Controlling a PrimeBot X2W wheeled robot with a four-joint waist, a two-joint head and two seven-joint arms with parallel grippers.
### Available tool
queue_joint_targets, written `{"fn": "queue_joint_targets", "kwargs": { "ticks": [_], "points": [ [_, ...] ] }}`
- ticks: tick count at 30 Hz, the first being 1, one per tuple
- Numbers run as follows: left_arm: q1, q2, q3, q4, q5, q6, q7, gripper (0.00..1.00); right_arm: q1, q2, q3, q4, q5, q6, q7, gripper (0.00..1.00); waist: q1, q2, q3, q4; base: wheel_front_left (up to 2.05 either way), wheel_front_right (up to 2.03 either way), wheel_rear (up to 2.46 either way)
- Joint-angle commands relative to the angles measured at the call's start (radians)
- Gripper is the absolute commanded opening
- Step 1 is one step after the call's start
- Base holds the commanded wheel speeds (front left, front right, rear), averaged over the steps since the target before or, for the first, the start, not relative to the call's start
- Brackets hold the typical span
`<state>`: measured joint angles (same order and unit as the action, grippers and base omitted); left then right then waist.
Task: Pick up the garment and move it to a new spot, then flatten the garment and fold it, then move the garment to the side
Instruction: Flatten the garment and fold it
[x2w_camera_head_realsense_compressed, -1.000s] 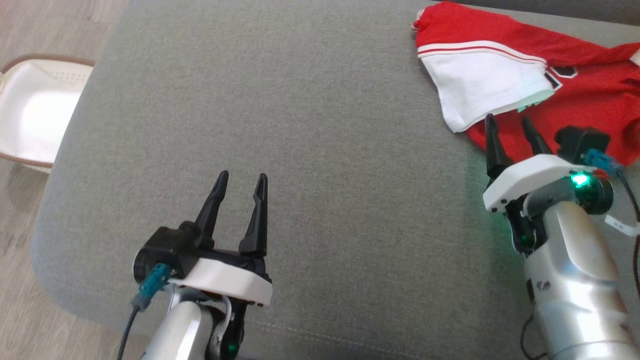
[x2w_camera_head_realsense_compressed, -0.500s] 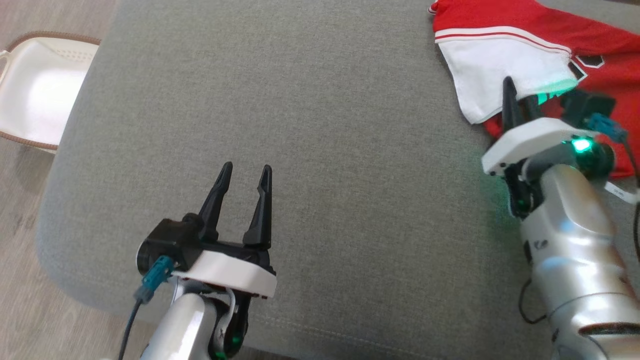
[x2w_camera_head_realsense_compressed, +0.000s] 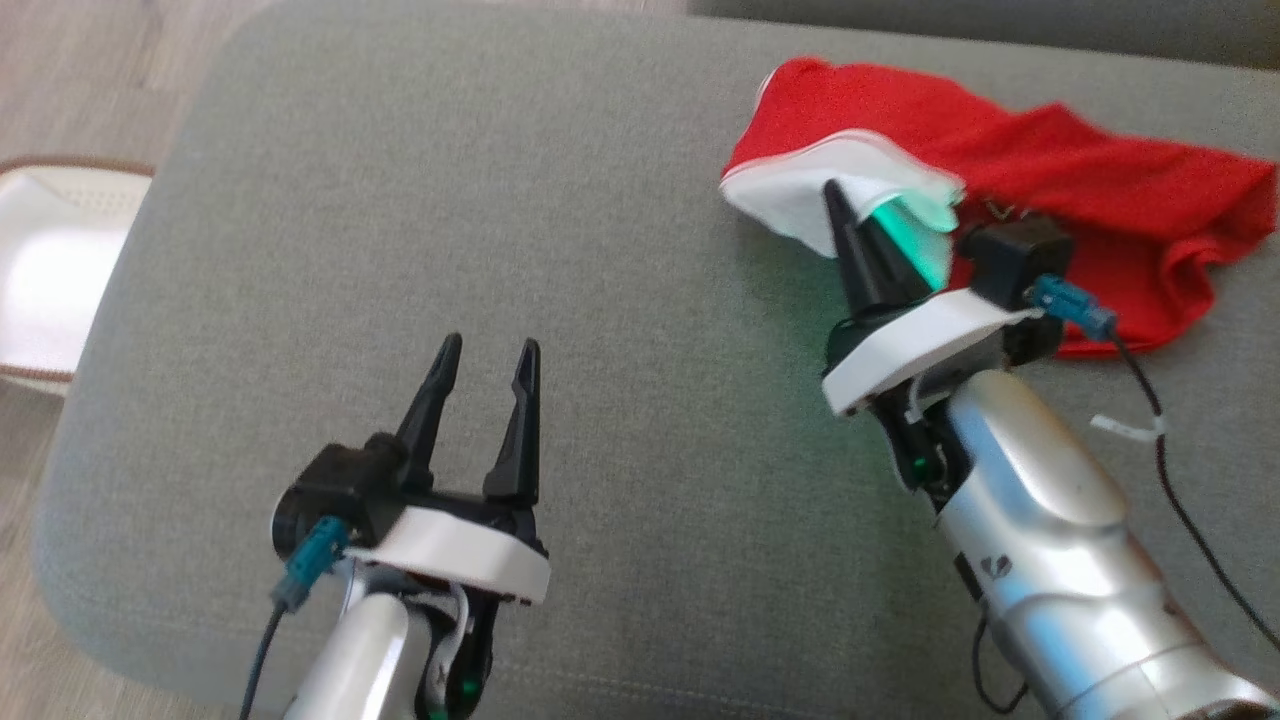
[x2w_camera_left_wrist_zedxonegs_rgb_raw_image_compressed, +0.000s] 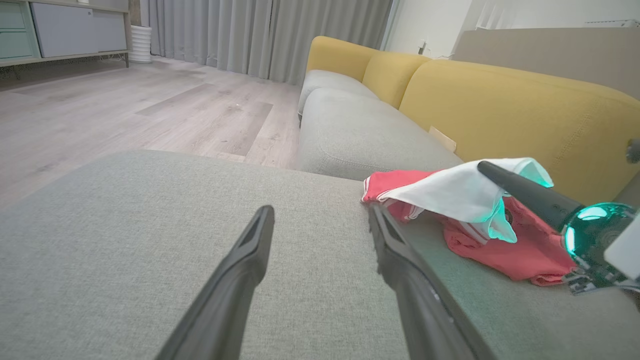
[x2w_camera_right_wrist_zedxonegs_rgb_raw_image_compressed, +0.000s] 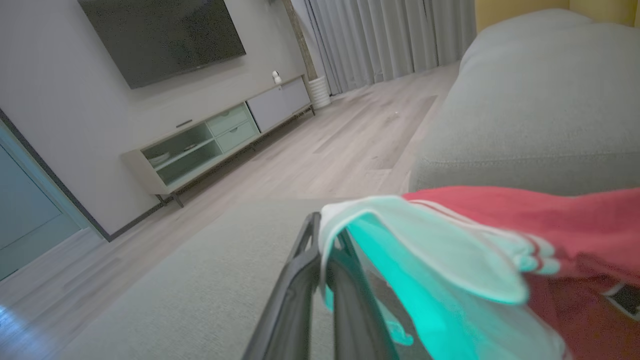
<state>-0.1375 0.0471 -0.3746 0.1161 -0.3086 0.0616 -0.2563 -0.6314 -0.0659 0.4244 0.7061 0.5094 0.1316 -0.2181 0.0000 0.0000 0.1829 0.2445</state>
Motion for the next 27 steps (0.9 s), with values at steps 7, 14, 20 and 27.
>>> {"fn": "queue_joint_targets", "kwargs": {
  "ticks": [7,14,20,27],
  "points": [
    [0.030,0.003,0.045,-0.029,0.015,-0.003,-0.006,1.00,0.034,0.016,0.043,-0.211,0.012,-0.001,0.073,0.00,0.0000,0.0000,-0.067,-0.001,0.00,0.00,0.00],
    [0.061,0.003,0.052,-0.042,0.016,-0.006,-0.006,1.00,0.053,0.016,-0.035,-0.384,-0.017,-0.001,0.218,0.00,0.0000,0.0000,-0.063,0.027,0.00,0.00,0.00],
    [0.032,0.003,0.036,-0.049,0.008,-0.011,-0.006,1.00,-0.040,0.016,-0.151,-0.331,-0.092,-0.001,0.325,0.00,0.0000,0.0000,0.002,0.069,0.00,0.00,0.00],
    [-0.023,0.003,0.012,-0.049,-0.010,-0.007,-0.006,1.00,-0.258,-0.002,-0.329,0.050,-0.274,-0.001,0.328,1.00,0.0000,0.0000,0.068,0.106,0.00,0.00,0.00]
  ]
}}
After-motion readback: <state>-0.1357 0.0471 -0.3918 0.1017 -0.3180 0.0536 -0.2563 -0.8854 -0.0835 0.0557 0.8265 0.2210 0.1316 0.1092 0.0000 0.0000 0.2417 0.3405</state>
